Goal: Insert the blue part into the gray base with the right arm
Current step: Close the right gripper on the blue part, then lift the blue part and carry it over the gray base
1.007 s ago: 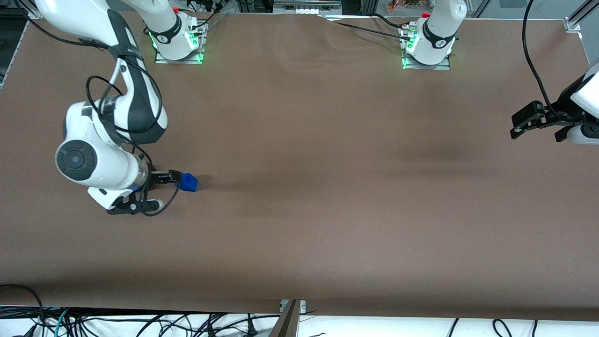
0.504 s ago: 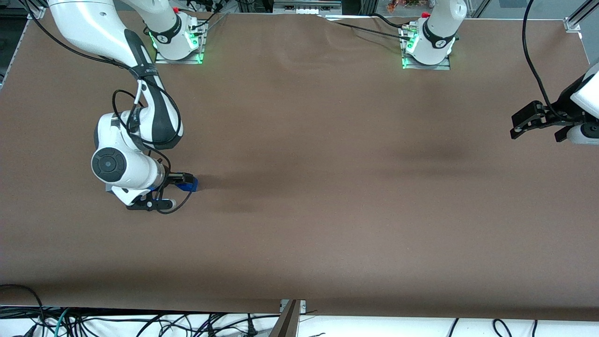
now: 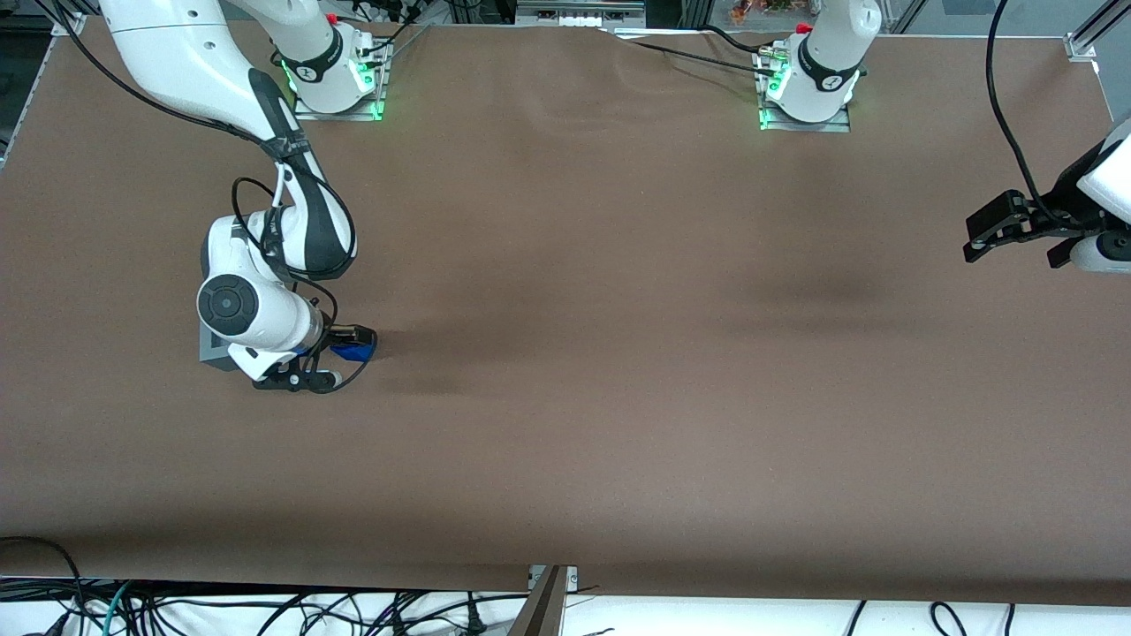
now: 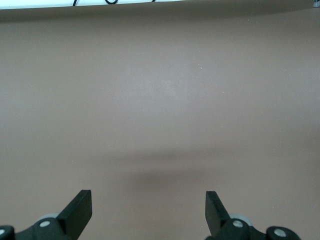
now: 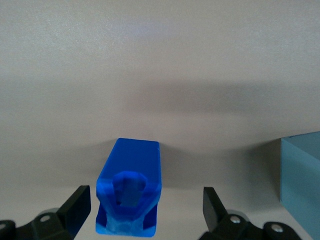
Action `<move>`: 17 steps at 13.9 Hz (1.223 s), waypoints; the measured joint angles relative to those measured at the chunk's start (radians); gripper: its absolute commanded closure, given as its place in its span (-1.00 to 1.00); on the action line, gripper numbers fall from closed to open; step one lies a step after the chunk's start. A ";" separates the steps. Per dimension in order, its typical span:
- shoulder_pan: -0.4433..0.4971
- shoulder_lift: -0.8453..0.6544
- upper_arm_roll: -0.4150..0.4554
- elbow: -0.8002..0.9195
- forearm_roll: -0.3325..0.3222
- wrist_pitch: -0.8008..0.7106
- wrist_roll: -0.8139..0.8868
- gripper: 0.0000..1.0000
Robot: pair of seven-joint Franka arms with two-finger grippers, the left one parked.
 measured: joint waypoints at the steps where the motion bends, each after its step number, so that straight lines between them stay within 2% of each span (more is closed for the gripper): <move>1: 0.000 0.003 0.000 0.000 0.005 0.002 0.001 -0.81; 4: 0.000 0.007 0.000 0.000 0.032 0.006 0.002 -0.04; 6: 0.000 0.007 0.000 0.000 0.036 0.006 0.003 0.34; 12: -0.002 -0.009 -0.011 0.032 0.036 -0.013 -0.016 0.37; 17: -0.009 -0.091 -0.137 0.133 0.036 -0.216 -0.253 0.36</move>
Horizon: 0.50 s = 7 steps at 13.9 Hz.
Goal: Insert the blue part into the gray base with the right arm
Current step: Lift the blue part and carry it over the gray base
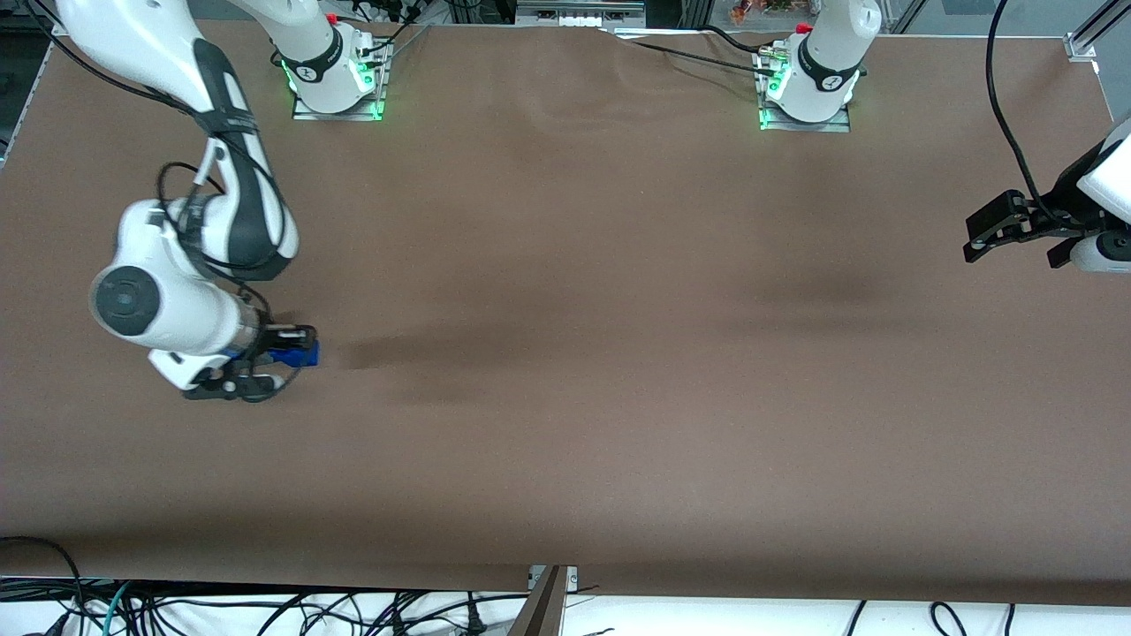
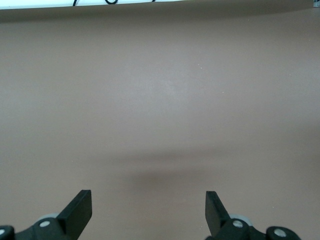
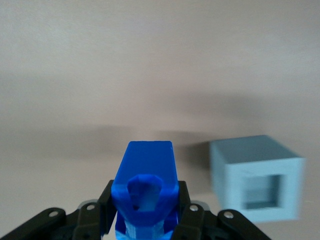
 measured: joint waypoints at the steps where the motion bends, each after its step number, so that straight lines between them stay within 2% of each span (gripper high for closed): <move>1: -0.001 -0.010 -0.032 0.000 0.000 -0.009 -0.063 0.36; 4: -0.009 -0.010 -0.117 0.000 0.000 -0.015 -0.239 0.36; 7: -0.016 -0.008 -0.149 -0.010 0.000 -0.016 -0.299 0.36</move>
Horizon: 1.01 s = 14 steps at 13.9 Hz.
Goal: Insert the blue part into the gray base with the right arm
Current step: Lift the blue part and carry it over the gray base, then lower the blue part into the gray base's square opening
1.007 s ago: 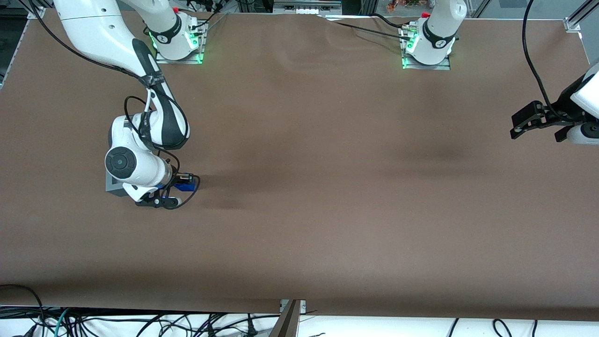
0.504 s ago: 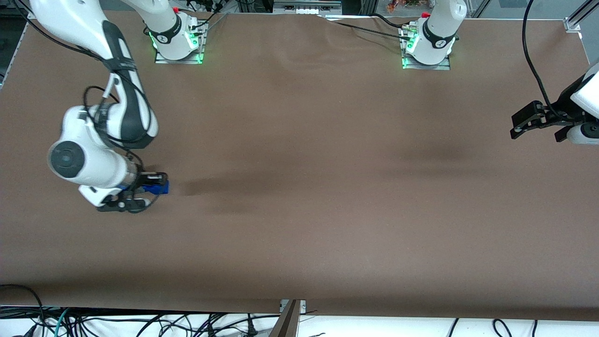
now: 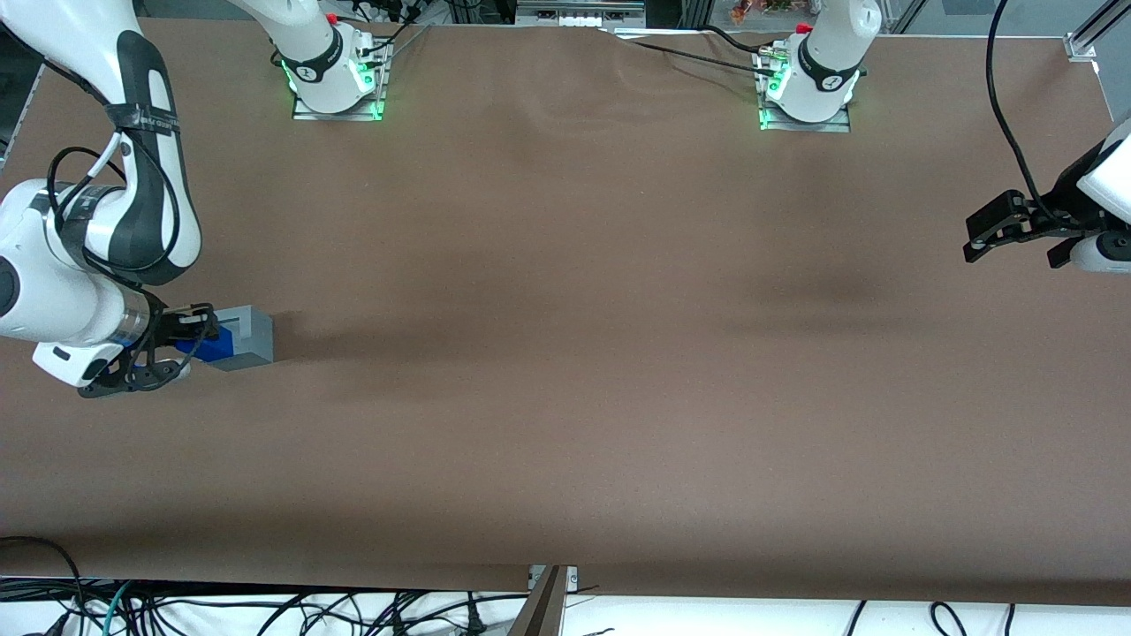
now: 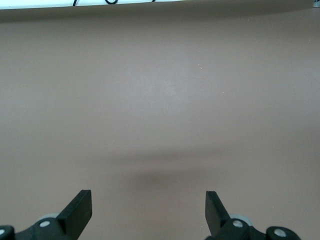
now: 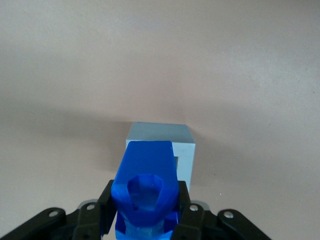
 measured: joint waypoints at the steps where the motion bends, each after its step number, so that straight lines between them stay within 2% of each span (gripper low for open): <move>1: -0.002 0.002 0.000 -0.003 0.000 0.000 -0.006 0.36; 14: -0.030 0.048 -0.002 -0.031 0.000 -0.008 -0.014 0.35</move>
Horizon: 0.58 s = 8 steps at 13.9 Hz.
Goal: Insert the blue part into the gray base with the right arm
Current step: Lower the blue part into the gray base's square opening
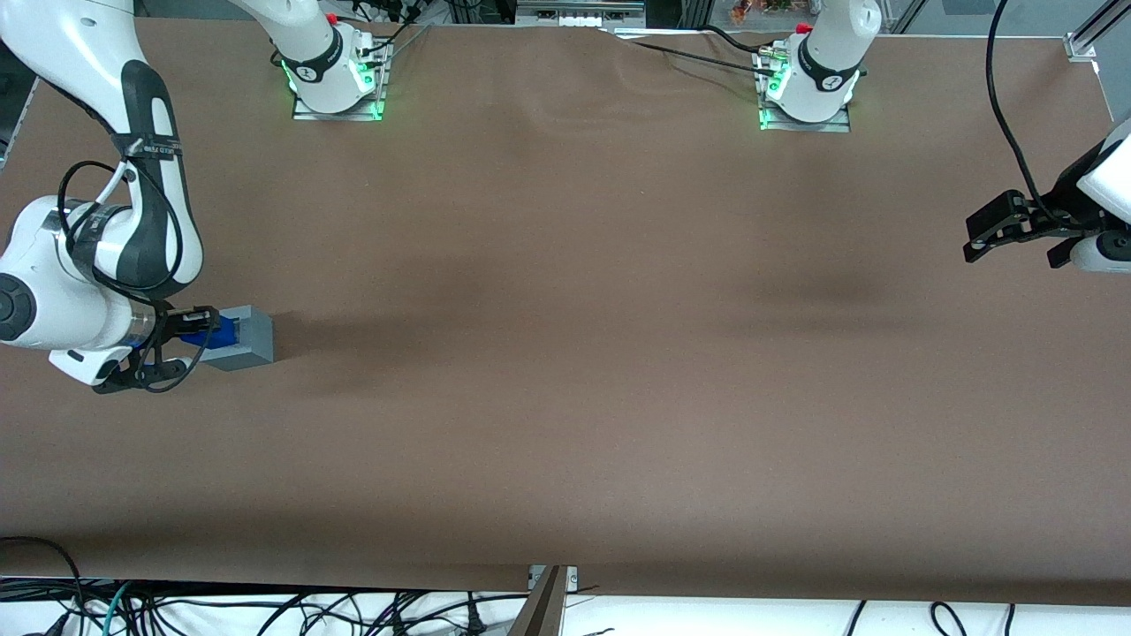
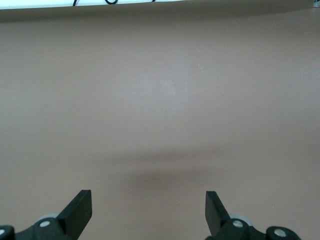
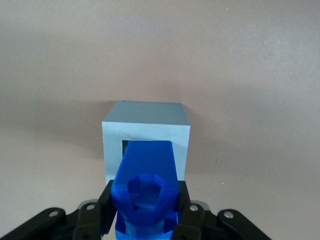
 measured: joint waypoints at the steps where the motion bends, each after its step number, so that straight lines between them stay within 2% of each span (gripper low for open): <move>1: 0.000 0.000 0.000 0.000 0.000 -0.001 0.000 0.35; 4: 0.001 0.000 0.001 -0.001 0.004 -0.006 0.000 0.35; 8: 0.001 0.016 0.005 -0.010 0.044 -0.006 0.000 0.34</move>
